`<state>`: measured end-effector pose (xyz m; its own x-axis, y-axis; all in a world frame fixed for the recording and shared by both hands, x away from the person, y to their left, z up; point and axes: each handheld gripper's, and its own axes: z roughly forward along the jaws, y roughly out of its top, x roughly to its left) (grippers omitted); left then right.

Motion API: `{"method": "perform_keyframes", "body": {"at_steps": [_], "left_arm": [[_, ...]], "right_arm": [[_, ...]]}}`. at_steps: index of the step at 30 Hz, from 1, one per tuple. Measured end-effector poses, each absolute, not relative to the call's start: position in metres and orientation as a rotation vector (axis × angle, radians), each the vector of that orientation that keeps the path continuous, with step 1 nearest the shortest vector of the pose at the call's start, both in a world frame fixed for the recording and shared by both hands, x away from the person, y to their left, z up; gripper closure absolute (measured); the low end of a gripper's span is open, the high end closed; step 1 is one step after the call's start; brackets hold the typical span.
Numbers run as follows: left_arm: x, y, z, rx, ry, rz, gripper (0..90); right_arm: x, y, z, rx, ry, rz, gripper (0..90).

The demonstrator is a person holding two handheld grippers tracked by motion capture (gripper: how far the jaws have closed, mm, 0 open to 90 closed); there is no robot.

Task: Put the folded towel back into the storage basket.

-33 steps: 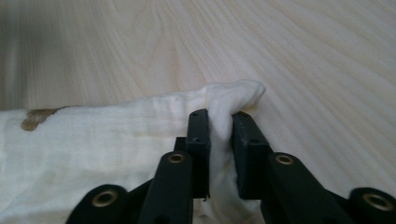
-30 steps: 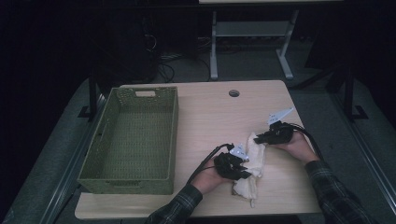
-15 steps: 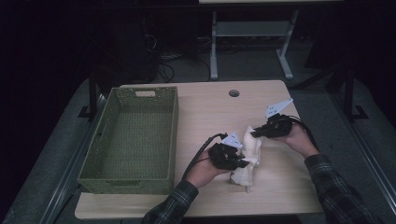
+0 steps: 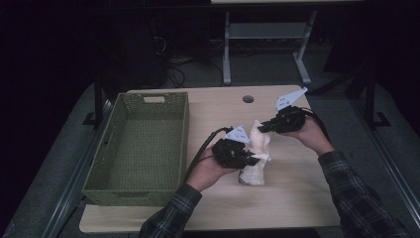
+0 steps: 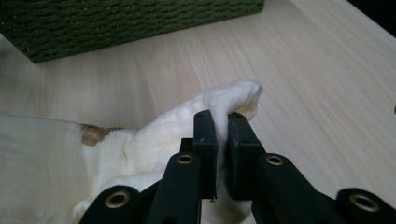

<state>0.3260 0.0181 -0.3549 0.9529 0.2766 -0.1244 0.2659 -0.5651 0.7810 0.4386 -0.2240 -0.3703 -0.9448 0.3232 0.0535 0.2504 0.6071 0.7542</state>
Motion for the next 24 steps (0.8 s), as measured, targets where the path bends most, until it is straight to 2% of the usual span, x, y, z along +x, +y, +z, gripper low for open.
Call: {"method": "perform_keyframes", "body": {"at_steps": [9, 24], "left_arm": [[0.327, 0.041, -0.333, 2.183, 0.385, 0.046, 80.0], [0.329, 0.108, -0.298, 2.165, 0.378, 0.092, 80.1]], "right_arm": [[0.444, -0.200, -0.349, 0.435, 2.728, 1.315, 83.7], [0.455, -0.137, -0.313, 0.314, 2.704, 1.327, 83.6]]}}
